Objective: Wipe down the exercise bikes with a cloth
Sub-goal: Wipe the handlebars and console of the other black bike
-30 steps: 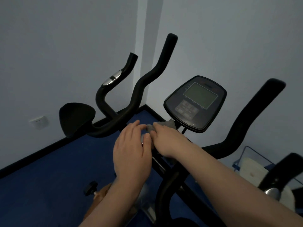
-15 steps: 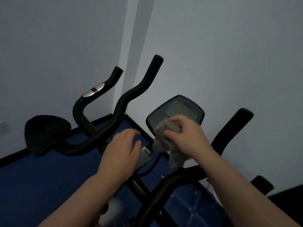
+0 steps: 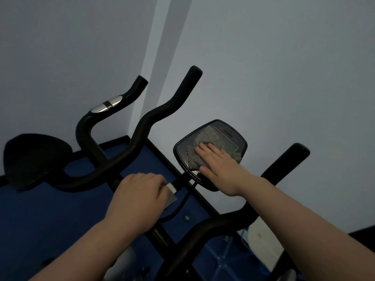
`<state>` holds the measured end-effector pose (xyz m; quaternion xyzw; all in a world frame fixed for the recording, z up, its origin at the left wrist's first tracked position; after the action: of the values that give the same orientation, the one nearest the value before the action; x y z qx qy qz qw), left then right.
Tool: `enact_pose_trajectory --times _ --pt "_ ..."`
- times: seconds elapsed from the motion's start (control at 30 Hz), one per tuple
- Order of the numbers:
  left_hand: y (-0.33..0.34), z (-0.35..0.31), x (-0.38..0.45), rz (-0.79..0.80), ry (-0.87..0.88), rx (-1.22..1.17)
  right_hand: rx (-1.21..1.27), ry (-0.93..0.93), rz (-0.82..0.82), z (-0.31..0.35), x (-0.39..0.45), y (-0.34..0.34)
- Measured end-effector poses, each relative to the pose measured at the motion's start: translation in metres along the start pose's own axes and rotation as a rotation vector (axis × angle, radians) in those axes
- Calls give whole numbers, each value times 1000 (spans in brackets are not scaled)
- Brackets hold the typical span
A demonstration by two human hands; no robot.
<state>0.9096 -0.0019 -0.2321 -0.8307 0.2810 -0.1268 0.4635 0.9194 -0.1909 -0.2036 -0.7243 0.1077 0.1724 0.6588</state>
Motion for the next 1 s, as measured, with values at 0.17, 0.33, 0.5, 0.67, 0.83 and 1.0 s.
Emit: enact_pose_trajectory --times 0.17,0.33,0.5,0.67,0.83,1.0 --pt "0 0 -1 -20 -4 10 -186 -61 166 12 -4 28" --pt "0 -1 0 -30 -10 18 -187 -92 113 28 12 29" --pt "-1 -1 -1 -21 -11 6 38 -111 8 34 47 5" --pt "-1 0 -2 -14 8 -12 122 14 -119 -2 63 -22" --pt "-3 0 -4 -40 10 -27 119 250 -164 -53 47 -34" --pt "-2 1 -4 -34 13 -34 127 402 -8 -64 31 -26"
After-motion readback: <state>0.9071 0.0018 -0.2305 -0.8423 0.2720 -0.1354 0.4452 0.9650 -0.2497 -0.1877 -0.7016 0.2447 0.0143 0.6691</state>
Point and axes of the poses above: each hand's wrist, its own x-axis towards the middle knuckle, its own y-axis out of the palm, z = x × y, the point moved 8 cm from there along x, towards the middle knuckle, and after that the axes turned 13 degrees about z, right-handed, at the moved point
